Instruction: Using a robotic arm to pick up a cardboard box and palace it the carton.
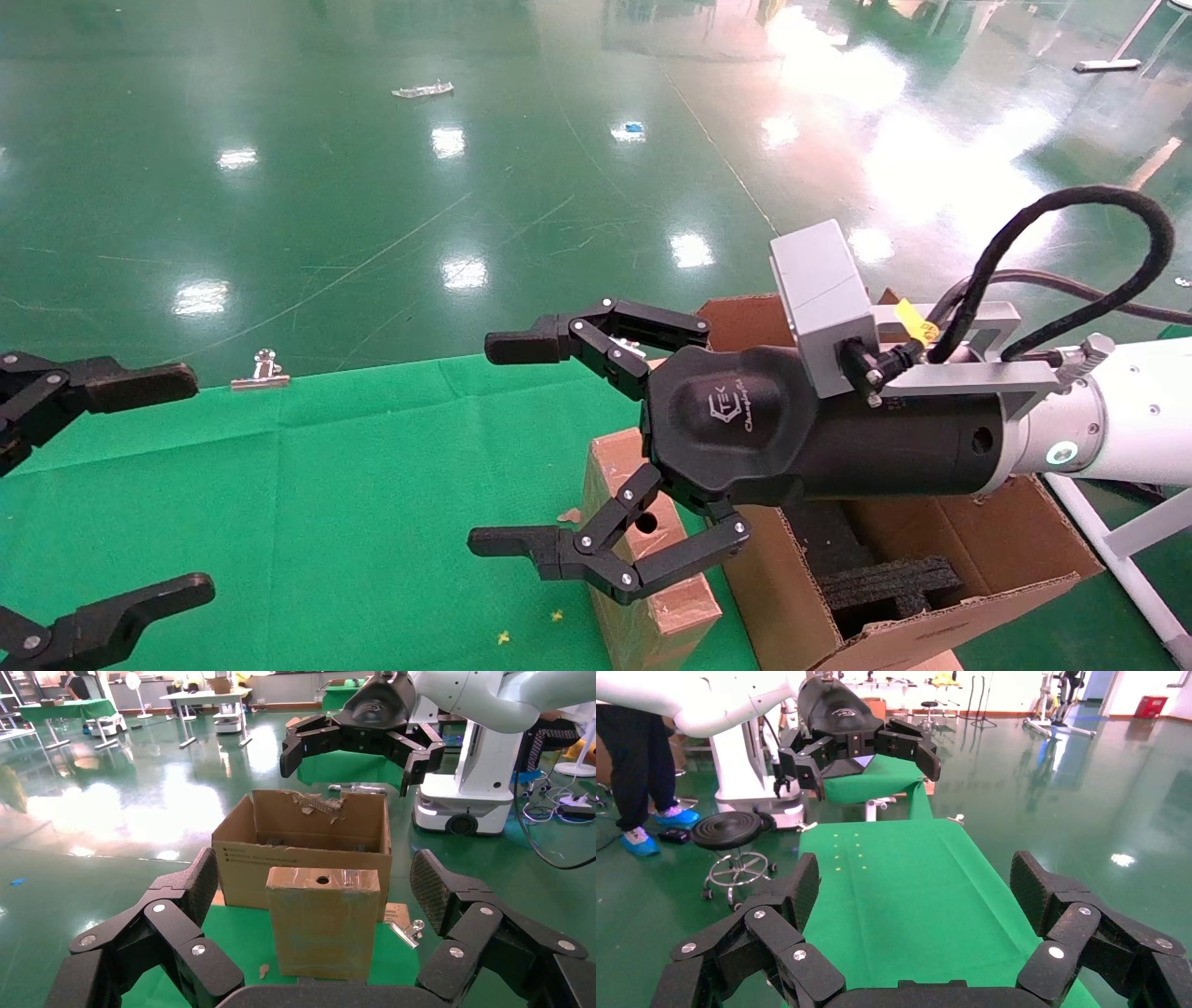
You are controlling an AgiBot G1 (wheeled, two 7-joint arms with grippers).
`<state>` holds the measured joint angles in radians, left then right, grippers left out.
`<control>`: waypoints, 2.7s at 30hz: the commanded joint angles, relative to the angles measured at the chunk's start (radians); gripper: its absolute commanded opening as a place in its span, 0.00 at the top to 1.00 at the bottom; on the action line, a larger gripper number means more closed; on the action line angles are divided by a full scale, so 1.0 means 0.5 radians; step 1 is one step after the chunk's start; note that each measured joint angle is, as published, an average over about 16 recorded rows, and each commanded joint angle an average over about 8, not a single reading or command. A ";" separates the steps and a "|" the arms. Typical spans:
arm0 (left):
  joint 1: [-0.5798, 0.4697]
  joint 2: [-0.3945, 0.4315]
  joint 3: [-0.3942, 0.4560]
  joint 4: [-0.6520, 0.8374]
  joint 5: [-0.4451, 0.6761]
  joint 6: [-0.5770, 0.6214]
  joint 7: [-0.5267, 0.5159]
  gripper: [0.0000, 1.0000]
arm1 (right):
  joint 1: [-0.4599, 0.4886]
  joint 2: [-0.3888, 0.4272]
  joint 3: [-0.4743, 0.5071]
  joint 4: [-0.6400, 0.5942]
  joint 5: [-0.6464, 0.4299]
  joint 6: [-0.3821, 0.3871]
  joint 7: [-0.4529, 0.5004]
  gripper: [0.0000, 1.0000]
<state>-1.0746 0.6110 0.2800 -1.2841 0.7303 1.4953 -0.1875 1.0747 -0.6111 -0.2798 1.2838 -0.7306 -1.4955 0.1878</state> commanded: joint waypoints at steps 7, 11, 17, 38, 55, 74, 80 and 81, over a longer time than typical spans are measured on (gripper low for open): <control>0.000 0.000 0.000 0.000 0.000 0.000 0.000 0.00 | 0.000 0.000 0.000 -0.001 0.000 0.000 0.000 0.00; 0.000 0.000 -0.001 0.000 0.000 0.000 0.000 0.00 | 0.000 0.000 -0.001 -0.001 0.000 0.000 0.000 0.00; 0.000 0.000 -0.001 0.001 0.000 0.000 0.000 0.00 | 0.013 0.005 -0.013 0.026 -0.038 0.003 -0.003 0.00; -0.001 -0.001 0.003 0.002 -0.002 0.000 0.002 0.00 | 0.800 -0.295 -0.959 0.144 -1.135 -0.160 0.299 0.00; -0.002 -0.002 0.005 0.002 -0.003 -0.001 0.003 0.00 | 1.774 -0.228 -1.774 0.145 -1.301 -0.180 0.546 0.00; -0.002 -0.003 0.008 0.002 -0.005 -0.002 0.005 0.00 | 2.239 -0.481 -2.655 0.145 -1.238 -0.140 0.711 0.00; -0.003 -0.003 0.009 0.002 -0.006 -0.003 0.005 0.00 | 2.312 -0.536 -2.793 0.145 -1.200 -0.122 0.778 0.00; -0.003 -0.003 0.009 0.002 -0.006 -0.003 0.005 0.00 | 2.322 -0.542 -2.812 0.144 -1.194 -0.119 0.790 0.00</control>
<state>-1.0759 0.6094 0.2846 -1.2829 0.7273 1.4939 -0.1849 2.2353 -0.8758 -1.6804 1.3535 -1.3314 -1.5504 0.6062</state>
